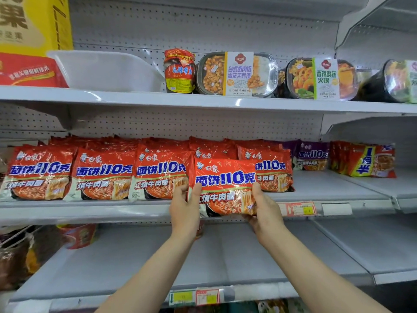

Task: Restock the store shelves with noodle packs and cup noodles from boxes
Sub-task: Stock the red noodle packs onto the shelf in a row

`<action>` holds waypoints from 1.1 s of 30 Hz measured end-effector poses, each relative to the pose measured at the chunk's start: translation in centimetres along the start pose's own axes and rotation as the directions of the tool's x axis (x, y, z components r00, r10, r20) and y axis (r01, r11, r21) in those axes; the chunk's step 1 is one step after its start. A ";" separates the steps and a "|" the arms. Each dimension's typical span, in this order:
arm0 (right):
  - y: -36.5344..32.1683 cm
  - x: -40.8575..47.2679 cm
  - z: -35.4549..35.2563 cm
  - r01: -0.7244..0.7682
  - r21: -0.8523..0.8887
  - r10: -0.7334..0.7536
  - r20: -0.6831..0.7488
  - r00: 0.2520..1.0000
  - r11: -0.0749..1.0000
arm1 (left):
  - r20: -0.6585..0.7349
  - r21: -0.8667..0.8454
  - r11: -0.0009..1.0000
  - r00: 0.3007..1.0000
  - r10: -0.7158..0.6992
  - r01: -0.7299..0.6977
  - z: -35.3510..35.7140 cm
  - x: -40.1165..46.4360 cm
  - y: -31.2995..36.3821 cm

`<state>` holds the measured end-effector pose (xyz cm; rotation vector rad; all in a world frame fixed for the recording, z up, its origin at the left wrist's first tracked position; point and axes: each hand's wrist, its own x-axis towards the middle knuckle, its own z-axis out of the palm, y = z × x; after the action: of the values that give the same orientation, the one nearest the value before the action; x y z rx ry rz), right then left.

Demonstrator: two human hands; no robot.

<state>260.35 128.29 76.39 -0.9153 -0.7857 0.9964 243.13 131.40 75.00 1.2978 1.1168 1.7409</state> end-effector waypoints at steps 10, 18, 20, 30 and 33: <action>0.5 0.4 -0.2 0.042 -0.006 -0.042 -0.083 0.996 0.999 | -0.081 0.007 0.997 0.993 0.082 -0.082 0.3 -1.1 0.8; -0.1 0.3 -0.8 0.145 -0.188 -0.166 -0.100 0.981 0.971 | -0.160 -0.044 0.997 0.986 0.051 -0.058 -0.3 -0.8 0.7; -0.3 -0.1 -0.6 0.243 -0.265 -0.281 -0.115 0.953 0.933 | -0.157 -0.062 0.997 0.987 0.042 -0.052 -0.2 -0.9 1.0; -0.7 -0.5 -0.5 0.381 -0.385 -0.466 -0.154 0.871 0.841 | -0.155 -0.095 0.994 0.988 0.029 -0.044 0.0 -1.5 1.5; -0.6 -0.2 -0.6 0.391 -0.379 -0.476 -0.161 0.864 0.838 | -0.153 -0.127 0.991 0.988 0.021 -0.041 -0.2 -1.4 1.4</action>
<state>261.03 127.83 76.67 -1.0654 -0.9121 0.3344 243.29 129.59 75.78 1.1253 1.0520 1.9288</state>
